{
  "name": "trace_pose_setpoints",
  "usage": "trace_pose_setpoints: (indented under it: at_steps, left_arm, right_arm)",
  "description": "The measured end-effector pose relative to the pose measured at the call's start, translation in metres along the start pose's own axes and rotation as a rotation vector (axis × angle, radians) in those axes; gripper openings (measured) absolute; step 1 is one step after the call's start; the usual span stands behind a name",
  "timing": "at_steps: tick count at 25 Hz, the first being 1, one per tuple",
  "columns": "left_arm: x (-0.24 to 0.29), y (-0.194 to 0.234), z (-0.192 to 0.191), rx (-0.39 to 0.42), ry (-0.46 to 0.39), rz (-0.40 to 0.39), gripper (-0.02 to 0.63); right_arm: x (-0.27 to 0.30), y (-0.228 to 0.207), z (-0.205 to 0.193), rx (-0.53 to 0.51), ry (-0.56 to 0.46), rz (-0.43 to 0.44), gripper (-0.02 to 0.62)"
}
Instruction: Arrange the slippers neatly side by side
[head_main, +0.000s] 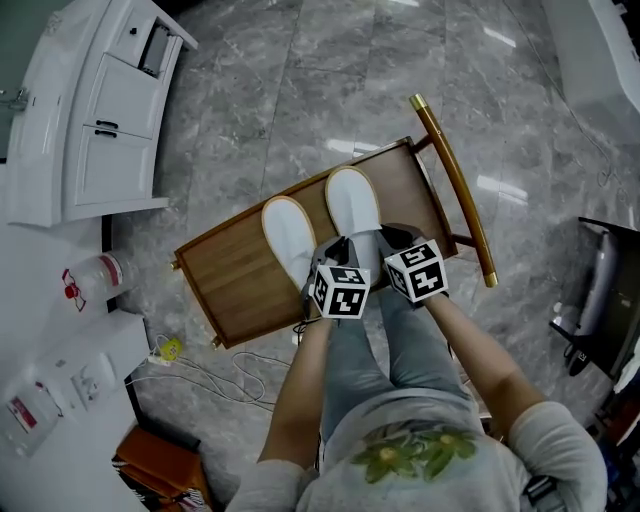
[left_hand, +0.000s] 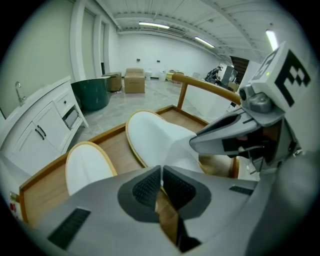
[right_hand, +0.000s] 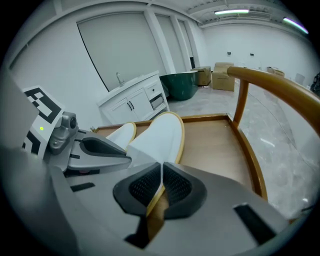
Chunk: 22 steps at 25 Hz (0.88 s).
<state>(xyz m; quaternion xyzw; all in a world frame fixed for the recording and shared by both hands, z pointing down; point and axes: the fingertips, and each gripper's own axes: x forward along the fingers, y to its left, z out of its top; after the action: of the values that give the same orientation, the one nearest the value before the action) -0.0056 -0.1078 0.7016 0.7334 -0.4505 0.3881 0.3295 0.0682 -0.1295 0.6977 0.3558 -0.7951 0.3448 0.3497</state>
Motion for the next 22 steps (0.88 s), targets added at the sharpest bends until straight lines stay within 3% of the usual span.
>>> trace_pose_setpoints:
  at_steps: [9, 19, 22]
  left_arm:
    - [-0.013, 0.019, -0.02, -0.086, 0.001, 0.045, 0.026]
    - [-0.011, 0.025, -0.027, -0.115, -0.004, 0.044, 0.031]
    - [-0.008, 0.024, -0.027, -0.118, 0.0, 0.029, 0.064]
  right_arm:
    - [0.016, 0.027, 0.005, -0.048, 0.011, 0.046, 0.02]
    - [0.03, 0.036, 0.002, -0.083, 0.035, 0.026, 0.02]
    - [0.032, 0.036, 0.001, -0.079, 0.047, 0.024, 0.025]
